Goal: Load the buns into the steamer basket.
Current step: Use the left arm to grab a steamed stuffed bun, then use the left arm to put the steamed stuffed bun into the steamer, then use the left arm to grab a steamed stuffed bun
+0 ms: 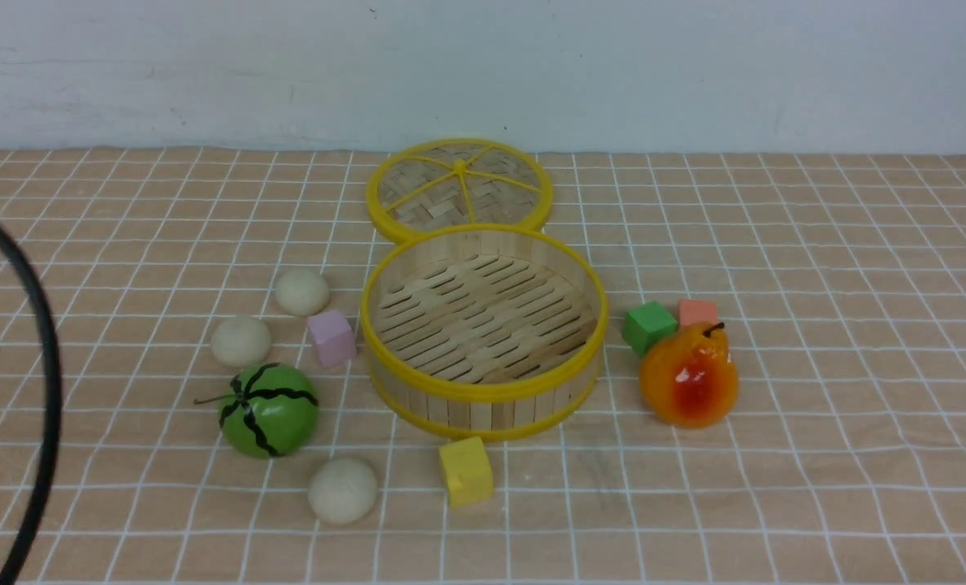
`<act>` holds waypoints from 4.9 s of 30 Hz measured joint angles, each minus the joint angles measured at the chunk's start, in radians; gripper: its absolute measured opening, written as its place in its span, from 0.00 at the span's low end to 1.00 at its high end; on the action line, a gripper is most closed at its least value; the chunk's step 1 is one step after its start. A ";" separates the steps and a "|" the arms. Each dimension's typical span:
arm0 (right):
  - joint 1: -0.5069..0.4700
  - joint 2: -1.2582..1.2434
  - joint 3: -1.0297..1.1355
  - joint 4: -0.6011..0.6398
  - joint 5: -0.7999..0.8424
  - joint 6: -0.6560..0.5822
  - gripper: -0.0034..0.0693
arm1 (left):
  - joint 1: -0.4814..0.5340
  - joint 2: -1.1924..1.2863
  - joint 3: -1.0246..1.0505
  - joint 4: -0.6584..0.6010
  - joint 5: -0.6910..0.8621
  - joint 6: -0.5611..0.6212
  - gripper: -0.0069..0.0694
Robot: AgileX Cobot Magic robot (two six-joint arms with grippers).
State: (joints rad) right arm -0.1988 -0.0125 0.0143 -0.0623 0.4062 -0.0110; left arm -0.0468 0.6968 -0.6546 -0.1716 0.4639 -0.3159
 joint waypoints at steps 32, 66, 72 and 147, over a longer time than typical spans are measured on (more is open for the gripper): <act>0.000 0.000 0.000 0.000 0.000 0.000 0.38 | 0.000 1.201 -0.817 0.032 0.276 0.191 0.33; 0.000 0.000 0.000 0.000 0.000 0.000 0.38 | -0.102 1.414 -0.955 0.332 0.278 -0.019 0.31; 0.000 0.000 0.000 0.000 0.000 0.000 0.38 | -0.102 1.408 -0.959 0.267 0.291 0.053 0.08; 0.000 0.000 0.000 0.000 0.000 0.000 0.38 | -0.370 0.805 -0.441 -0.034 0.420 0.253 0.67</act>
State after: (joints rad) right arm -0.1988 -0.0125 0.0143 -0.0623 0.4062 -0.0110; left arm -0.4164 1.5017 -1.0952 -0.2060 0.8840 -0.0631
